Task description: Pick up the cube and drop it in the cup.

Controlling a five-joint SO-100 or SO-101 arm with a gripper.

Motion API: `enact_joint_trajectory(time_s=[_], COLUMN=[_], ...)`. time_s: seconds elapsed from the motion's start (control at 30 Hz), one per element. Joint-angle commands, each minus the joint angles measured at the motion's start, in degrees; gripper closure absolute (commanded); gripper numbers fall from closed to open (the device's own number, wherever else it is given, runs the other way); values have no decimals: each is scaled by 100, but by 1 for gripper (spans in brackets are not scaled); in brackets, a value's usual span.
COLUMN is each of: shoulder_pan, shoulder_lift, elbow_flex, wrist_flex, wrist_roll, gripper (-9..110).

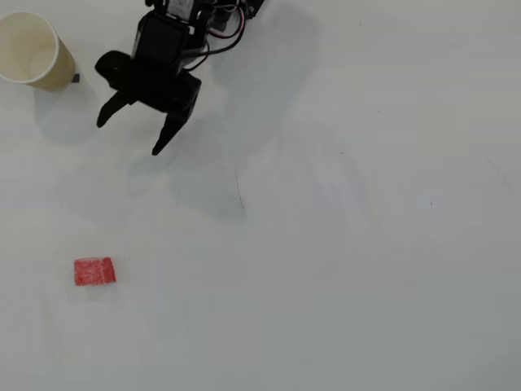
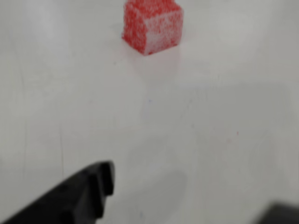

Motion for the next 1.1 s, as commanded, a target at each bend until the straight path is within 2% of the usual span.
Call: enact_joint_trajectory(time_s=[0.0, 0.43, 1.07], shoulder_pan=[44, 132, -44], shoulder_lift=[-624, -2707, -4465], elbow_flex=[-1415, -3103, -4518], wrist_flex=[-378, -958, -1222], wrist_roll=[-44, -53, -158], gripper=[64, 63, 61])
